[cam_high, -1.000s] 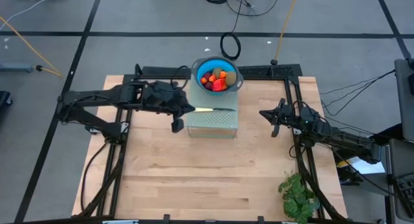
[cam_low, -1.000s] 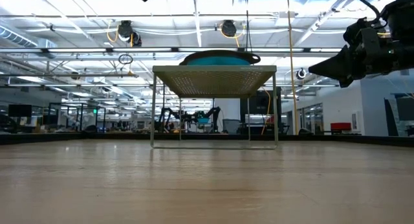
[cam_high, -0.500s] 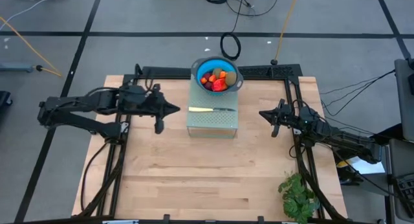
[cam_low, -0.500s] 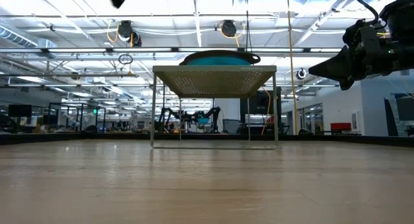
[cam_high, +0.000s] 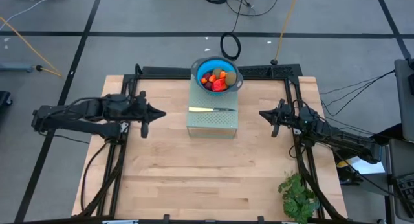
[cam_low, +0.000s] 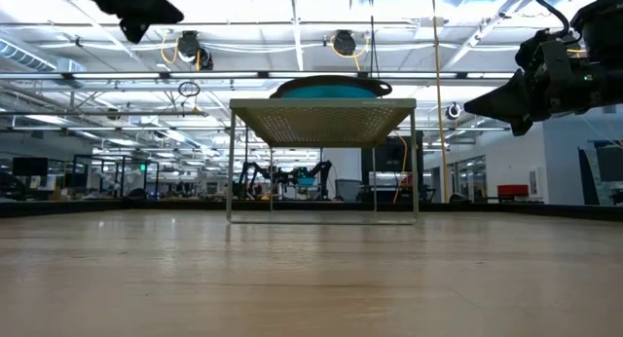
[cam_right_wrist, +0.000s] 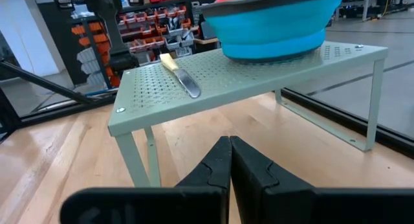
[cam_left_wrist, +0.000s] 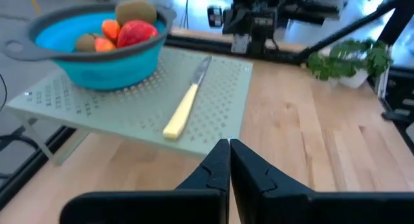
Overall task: Pick & Place Fruit
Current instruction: Return to Home Position
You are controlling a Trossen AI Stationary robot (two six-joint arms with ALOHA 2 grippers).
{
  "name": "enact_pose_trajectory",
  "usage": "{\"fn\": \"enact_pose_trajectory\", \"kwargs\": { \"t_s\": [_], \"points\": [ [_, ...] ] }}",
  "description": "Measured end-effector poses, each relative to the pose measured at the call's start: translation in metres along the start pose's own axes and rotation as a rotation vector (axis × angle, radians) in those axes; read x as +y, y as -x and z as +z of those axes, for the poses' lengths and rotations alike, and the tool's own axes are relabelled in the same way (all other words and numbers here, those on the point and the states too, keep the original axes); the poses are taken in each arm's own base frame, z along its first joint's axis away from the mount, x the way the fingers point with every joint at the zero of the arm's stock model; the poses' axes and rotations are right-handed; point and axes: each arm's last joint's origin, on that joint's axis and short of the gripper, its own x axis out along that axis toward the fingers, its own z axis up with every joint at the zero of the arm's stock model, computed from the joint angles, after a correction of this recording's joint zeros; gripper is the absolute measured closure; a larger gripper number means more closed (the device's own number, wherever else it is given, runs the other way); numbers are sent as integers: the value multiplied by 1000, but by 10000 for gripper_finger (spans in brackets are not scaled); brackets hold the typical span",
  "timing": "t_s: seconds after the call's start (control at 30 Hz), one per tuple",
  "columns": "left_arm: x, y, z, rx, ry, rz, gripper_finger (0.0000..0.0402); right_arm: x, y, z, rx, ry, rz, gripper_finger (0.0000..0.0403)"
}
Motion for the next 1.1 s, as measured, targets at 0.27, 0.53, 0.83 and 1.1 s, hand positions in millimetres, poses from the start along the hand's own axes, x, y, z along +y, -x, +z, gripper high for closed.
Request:
{"fn": "enact_pose_trajectory", "kwargs": {
  "t_s": [0.27,0.53,0.83,1.1],
  "points": [
    [5,14,-34,-72,19,1,392,0,0,0,0,0,0,403],
    [11,22,-68,-161,70,23,392,0,0,0,0,0,0,403],
    [15,26,-97,-216,87,19,392,0,0,0,0,-13,1,403],
    [17,27,-112,-257,97,18,392,0,0,0,0,-98,2,403]
  ]
}}
